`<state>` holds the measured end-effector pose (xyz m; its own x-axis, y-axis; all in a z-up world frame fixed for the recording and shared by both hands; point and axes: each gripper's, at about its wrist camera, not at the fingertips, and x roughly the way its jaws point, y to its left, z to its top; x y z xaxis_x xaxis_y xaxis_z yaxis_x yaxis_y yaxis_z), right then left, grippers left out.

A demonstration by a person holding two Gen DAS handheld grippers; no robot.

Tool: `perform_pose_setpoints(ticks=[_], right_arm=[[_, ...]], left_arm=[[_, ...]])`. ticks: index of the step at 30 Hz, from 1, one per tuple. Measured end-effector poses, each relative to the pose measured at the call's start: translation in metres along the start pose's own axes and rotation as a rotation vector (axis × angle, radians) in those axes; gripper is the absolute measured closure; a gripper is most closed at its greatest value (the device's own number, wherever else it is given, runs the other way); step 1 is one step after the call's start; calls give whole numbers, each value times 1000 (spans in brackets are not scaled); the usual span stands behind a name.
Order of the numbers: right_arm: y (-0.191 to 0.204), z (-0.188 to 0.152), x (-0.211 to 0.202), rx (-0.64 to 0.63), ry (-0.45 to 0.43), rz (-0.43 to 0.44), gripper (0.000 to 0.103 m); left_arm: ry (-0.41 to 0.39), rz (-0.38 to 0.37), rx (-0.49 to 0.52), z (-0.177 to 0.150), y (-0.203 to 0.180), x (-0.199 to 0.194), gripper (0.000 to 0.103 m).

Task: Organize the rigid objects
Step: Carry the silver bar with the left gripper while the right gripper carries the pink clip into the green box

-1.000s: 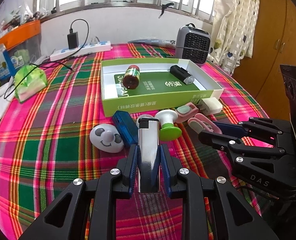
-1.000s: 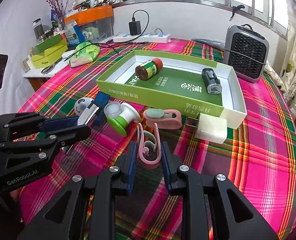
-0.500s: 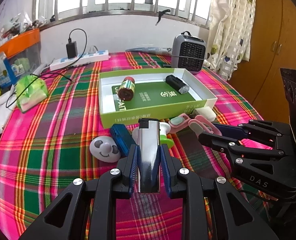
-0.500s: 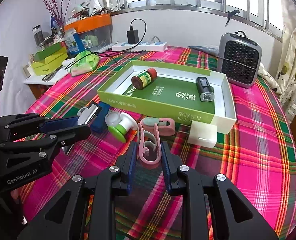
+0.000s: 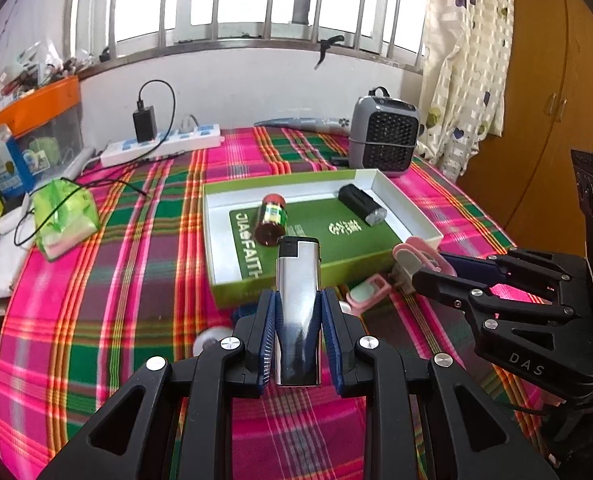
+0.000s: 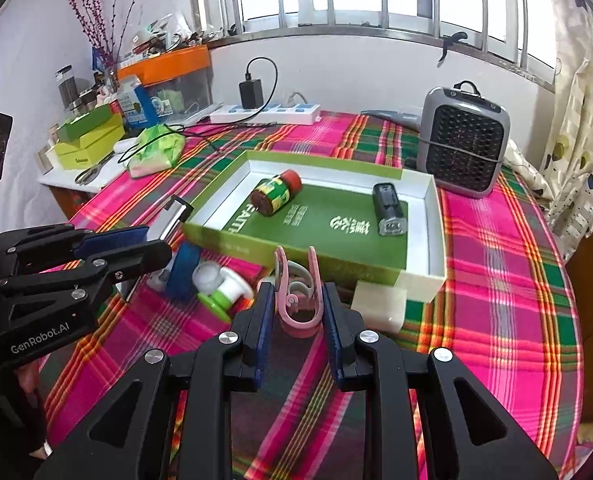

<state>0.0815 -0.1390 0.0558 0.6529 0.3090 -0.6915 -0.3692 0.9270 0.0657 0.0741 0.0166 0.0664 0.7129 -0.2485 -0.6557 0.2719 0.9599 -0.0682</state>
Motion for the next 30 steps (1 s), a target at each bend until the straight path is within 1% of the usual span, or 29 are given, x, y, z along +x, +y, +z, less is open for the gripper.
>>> perform_pose_setpoints(ticks=[7, 15, 20, 30], right_arm=[[-9, 15, 5, 0, -6, -22, 78], [-17, 35, 20, 1, -6, -40, 78], [-25, 46, 35, 13, 6, -41, 78], [-34, 61, 69, 16, 48, -41, 78]], left_arm=[[0, 7, -2, 15, 4, 12, 81], [3, 36, -22, 34, 16, 31, 81], [17, 57, -35, 44, 25, 47, 81], [47, 75, -51, 60, 40, 78, 81]])
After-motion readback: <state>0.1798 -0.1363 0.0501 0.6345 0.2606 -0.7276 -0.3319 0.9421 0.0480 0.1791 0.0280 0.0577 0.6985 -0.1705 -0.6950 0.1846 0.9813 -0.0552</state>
